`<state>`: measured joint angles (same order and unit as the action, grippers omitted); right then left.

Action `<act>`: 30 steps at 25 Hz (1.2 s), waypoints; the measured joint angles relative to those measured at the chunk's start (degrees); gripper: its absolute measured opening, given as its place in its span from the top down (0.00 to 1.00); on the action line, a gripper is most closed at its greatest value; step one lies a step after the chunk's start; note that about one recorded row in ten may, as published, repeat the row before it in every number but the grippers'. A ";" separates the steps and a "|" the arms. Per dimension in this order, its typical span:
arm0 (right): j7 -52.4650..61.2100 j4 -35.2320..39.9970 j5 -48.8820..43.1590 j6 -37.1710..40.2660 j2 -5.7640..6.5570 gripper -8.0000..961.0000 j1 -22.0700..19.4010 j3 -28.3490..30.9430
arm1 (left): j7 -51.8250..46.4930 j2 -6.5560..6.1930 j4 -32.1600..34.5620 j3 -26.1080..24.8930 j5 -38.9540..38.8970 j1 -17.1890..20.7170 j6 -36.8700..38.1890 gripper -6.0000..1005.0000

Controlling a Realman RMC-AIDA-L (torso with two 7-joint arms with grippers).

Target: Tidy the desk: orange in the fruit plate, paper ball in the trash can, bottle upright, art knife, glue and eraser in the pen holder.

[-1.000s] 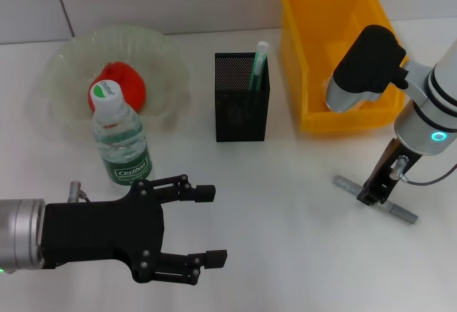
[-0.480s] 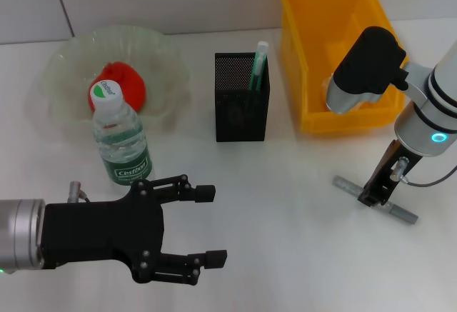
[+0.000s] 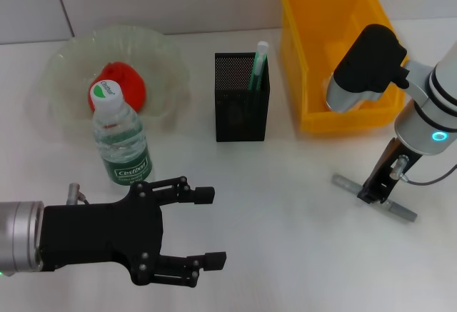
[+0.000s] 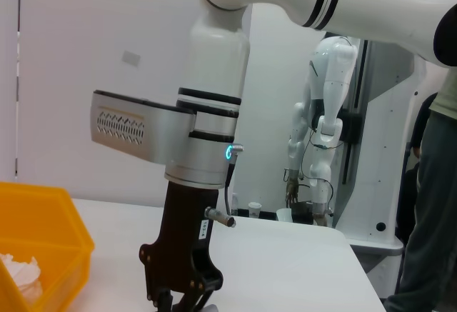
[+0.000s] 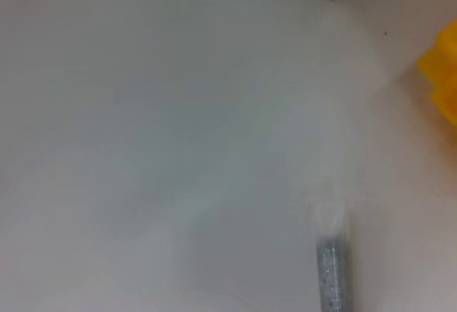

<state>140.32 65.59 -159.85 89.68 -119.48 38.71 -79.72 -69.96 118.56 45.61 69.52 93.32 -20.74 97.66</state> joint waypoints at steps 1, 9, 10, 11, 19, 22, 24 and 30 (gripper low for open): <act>0.08 0.49 0.04 0.03 -0.02 0.85 -0.09 0.00 | 0.00 0.00 0.00 0.00 0.00 0.00 0.00 0.14; 0.59 6.96 0.42 1.07 -0.05 0.85 -2.16 0.00 | 0.00 0.00 0.00 0.00 -0.06 0.09 -0.01 0.14; 0.63 7.55 0.45 1.21 -0.05 0.85 -2.35 0.01 | 0.00 0.00 0.00 0.00 -0.07 0.09 -0.01 0.14; 0.68 8.03 0.48 1.35 -0.05 0.85 -2.50 0.01 | 0.00 0.00 0.00 0.00 -0.07 0.08 -0.01 0.14; 0.97 15.42 3.16 1.93 0.03 0.85 -5.14 -0.95 | 0.00 0.00 0.00 0.00 -0.08 -0.03 -0.10 0.14; 1.02 20.42 3.62 2.10 0.02 0.85 -6.82 -1.88 | 0.00 0.00 0.00 0.00 -0.08 0.02 -0.10 0.14; 1.05 21.68 3.77 2.10 -0.01 0.85 -7.23 -2.03 | 0.00 0.00 0.00 0.00 -0.07 0.09 -0.10 0.14; 1.13 28.35 5.84 1.56 0.06 0.86 -9.57 -2.23 | 0.04 0.04 0.00 0.00 -0.07 0.09 -0.13 0.14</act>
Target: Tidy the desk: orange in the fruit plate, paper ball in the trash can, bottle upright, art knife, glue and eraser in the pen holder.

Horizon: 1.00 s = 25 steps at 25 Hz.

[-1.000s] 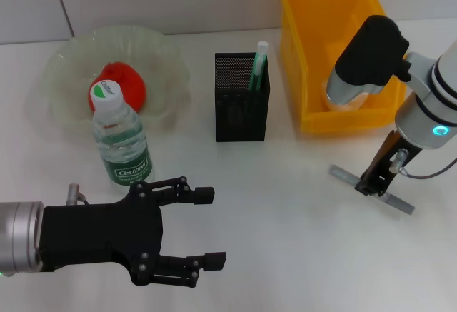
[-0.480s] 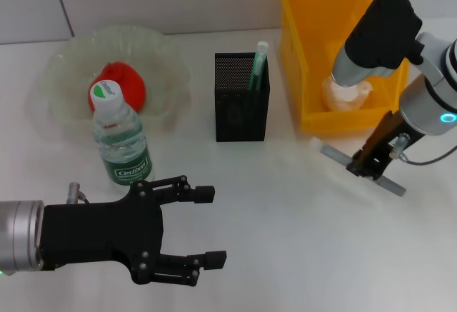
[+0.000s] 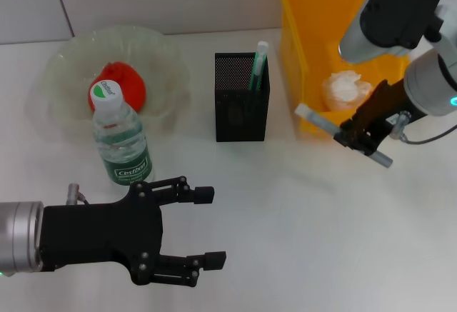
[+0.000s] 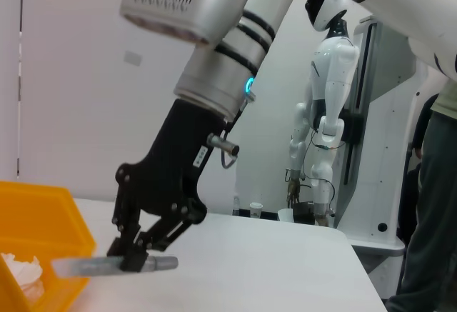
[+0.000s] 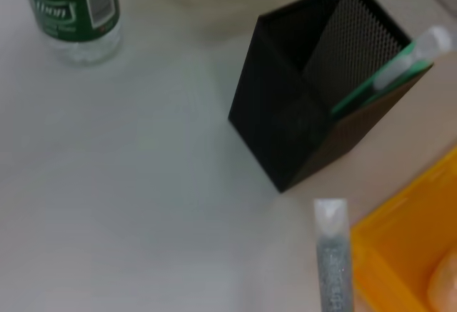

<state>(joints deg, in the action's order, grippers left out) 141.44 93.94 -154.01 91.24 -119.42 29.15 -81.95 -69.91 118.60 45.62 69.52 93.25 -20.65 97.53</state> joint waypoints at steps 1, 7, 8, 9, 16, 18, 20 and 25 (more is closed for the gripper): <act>0.00 0.83 0.19 -0.32 0.00 0.86 -0.38 -0.12 | 0.00 0.00 0.00 0.00 0.00 0.00 0.00 0.14; -0.33 6.08 1.41 -3.82 0.03 0.86 -2.82 -1.09 | 0.04 0.06 0.00 0.00 0.00 -0.09 -0.12 0.14; -0.33 6.08 1.41 -3.82 0.03 0.86 -2.82 -1.09 | 0.05 0.06 0.00 -0.01 0.00 -0.13 -0.14 0.14; -0.39 6.71 1.49 -4.53 0.04 0.86 -3.06 -1.27 | 0.05 0.05 0.00 0.00 0.00 -0.16 -0.14 0.14; -2.11 8.79 4.33 -9.67 0.09 0.86 -4.15 -1.52 | 0.05 0.05 0.00 0.00 0.00 -0.27 -0.15 0.14; -2.38 8.79 4.40 -10.93 0.09 0.86 -4.08 -1.61 | 0.05 0.05 0.00 0.00 0.00 -0.28 -0.15 0.14; -2.59 8.55 4.42 -12.32 0.09 0.86 -3.83 -1.63 | 0.05 0.05 -0.01 0.00 0.00 -0.27 -0.15 0.14; -3.17 7.86 4.43 -15.76 0.12 0.86 -3.40 -1.65 | 0.05 0.08 -0.07 -0.01 0.00 -0.22 -0.15 0.14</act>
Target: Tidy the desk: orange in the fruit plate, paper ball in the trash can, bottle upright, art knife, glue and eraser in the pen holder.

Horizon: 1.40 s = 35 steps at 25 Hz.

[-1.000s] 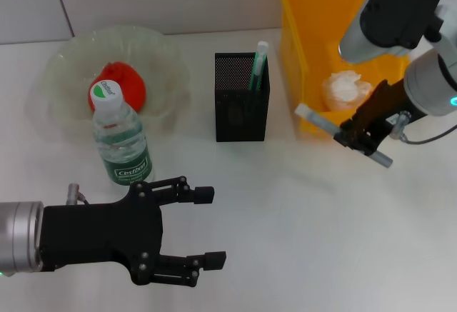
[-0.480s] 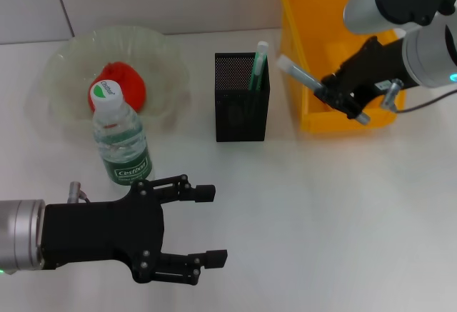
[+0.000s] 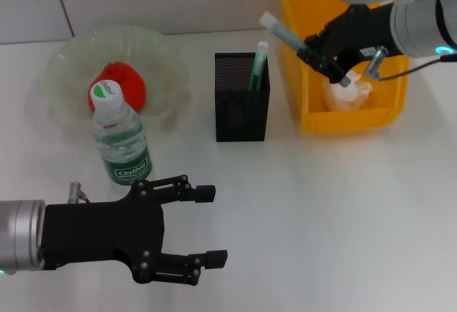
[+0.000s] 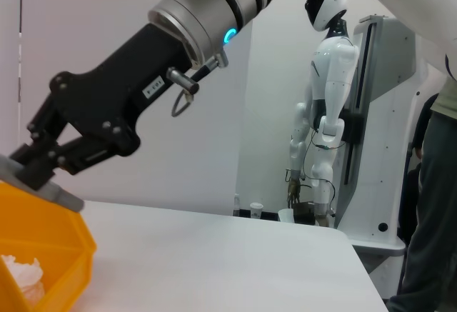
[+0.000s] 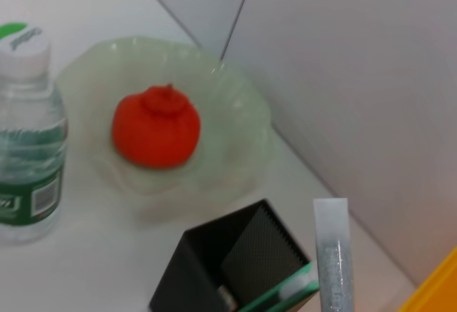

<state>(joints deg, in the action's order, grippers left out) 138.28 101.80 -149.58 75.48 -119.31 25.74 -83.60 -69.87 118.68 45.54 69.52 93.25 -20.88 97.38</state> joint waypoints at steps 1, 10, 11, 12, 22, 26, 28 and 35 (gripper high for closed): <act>-0.35 -0.51 0.22 -1.40 0.01 0.86 0.23 -0.13 | 0.00 0.02 -0.01 0.00 0.00 -0.01 0.00 0.14; -2.13 -4.76 4.28 -8.18 0.10 0.86 2.03 -0.07 | 0.00 0.06 -0.02 0.02 0.00 -0.21 -0.36 0.14; -2.31 -5.34 4.51 -8.92 0.10 0.86 2.30 -0.13 | 0.00 0.06 -0.02 0.02 0.00 -0.21 -0.36 0.14; -2.45 -6.02 4.80 -9.76 0.09 0.86 2.59 -0.19 | 0.00 0.06 -0.02 0.11 -0.01 -0.22 -0.45 0.14; -7.74 -12.64 12.01 -16.69 0.04 0.86 3.77 -0.24 | 0.43 0.06 -0.70 0.18 -0.05 -0.23 -0.62 0.14; -11.91 -15.40 16.83 -19.52 0.02 0.86 3.27 -0.07 | 0.66 0.06 -0.82 0.18 -0.08 -0.33 -0.69 0.14; -14.39 -16.74 19.17 -20.78 -0.03 0.86 2.91 -0.02 | 0.67 0.06 -0.82 0.18 -0.12 -0.40 -0.71 0.14; -21.80 -21.31 25.55 -24.36 -0.05 0.86 2.21 -0.20 | 0.70 0.06 -0.81 0.18 -0.19 -0.48 -0.73 0.14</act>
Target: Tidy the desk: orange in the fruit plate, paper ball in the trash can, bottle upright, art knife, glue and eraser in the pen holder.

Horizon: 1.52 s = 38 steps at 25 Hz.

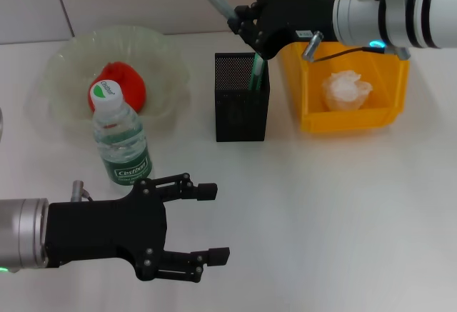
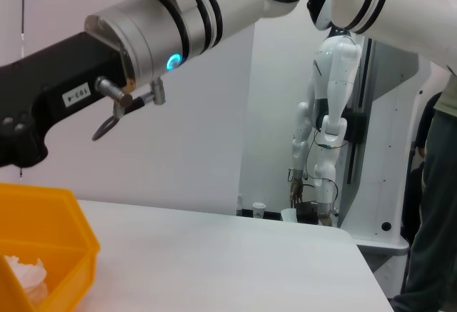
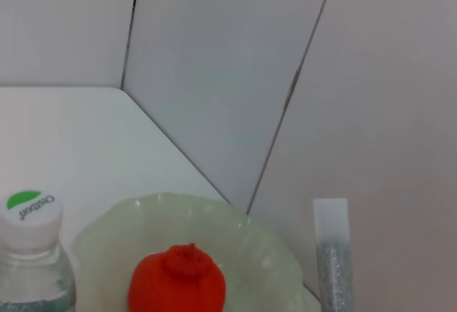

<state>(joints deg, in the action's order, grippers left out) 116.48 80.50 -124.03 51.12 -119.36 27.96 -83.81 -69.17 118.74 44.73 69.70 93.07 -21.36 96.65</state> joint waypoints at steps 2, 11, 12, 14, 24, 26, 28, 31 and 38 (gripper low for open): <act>-2.41 -1.28 2.11 -0.62 0.00 0.86 -0.13 0.13 | 0.00 0.00 0.00 0.00 0.00 -0.03 -0.05 0.14; -13.97 -6.98 12.08 -2.98 0.01 0.86 -0.52 0.49 | -0.02 0.00 -0.15 0.03 0.00 -0.36 -0.07 0.14; -15.51 -7.77 13.39 -3.35 0.01 0.86 -0.54 0.49 | -0.06 0.00 -0.15 0.05 0.00 -0.37 -0.07 0.14; -17.64 -8.93 15.28 -3.82 0.01 0.86 -0.54 0.52 | -0.17 0.00 -0.17 0.09 0.00 -0.37 -0.06 0.14; -32.77 -16.96 30.64 -4.11 0.05 0.86 -0.30 4.25 | 0.34 0.08 -0.88 0.09 0.01 -0.43 -0.15 0.14; -35.89 -19.01 33.98 -3.81 0.09 0.86 -0.10 5.33 | 0.49 0.08 -0.89 0.09 0.01 -0.43 -0.22 0.14; -38.09 -20.66 36.63 -3.59 0.14 0.86 0.01 6.18 | 0.74 0.08 -1.06 0.10 0.01 -0.41 -0.32 0.14; -40.78 -22.72 39.71 -3.49 0.18 0.86 0.10 6.71 | 0.92 0.09 -1.45 0.16 0.01 -0.47 -0.40 0.14; -43.93 -27.23 43.59 -3.46 0.19 0.86 1.40 7.12 | 1.46 0.09 -1.61 0.17 -0.09 -0.53 -0.59 0.14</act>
<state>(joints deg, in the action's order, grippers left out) 72.55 53.27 -80.44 47.66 -119.17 29.35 -76.68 -67.71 118.83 43.12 69.87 92.97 -21.89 96.06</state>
